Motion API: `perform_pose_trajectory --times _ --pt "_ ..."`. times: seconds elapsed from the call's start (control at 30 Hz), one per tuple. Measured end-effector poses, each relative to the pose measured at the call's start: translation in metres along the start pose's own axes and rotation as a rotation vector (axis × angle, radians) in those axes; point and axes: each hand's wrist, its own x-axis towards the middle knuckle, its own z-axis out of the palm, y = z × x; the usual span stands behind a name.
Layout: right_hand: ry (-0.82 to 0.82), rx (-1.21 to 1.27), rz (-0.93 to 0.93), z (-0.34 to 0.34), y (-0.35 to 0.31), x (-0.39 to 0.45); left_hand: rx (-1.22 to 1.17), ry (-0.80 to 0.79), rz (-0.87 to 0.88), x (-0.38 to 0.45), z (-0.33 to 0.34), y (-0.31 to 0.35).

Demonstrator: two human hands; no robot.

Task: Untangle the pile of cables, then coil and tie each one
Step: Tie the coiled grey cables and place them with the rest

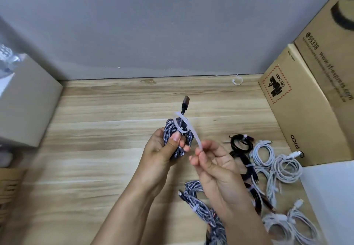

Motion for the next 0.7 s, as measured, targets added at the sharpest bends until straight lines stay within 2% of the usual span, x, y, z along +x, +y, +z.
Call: perform_pose_trajectory --times 0.1,0.2,0.33,0.47,0.57,0.7 --pt "0.090 0.115 0.065 -0.007 0.011 -0.021 -0.027 0.042 0.000 -0.017 0.004 0.003" --pt "0.085 0.144 0.157 -0.007 0.020 -0.044 -0.024 0.070 0.019 -0.035 0.005 0.007" --pt "0.060 0.099 0.239 -0.009 0.030 -0.068 0.058 0.112 0.081 -0.055 0.008 0.009" --pt "0.005 0.020 0.236 -0.010 0.032 -0.085 0.231 0.194 0.138 -0.072 0.007 0.003" --pt "0.035 -0.103 0.225 -0.007 0.029 -0.091 0.175 0.146 0.082 -0.082 0.002 0.007" --pt "0.144 -0.444 0.101 -0.005 0.021 -0.097 0.080 0.024 0.009 -0.093 -0.002 0.011"
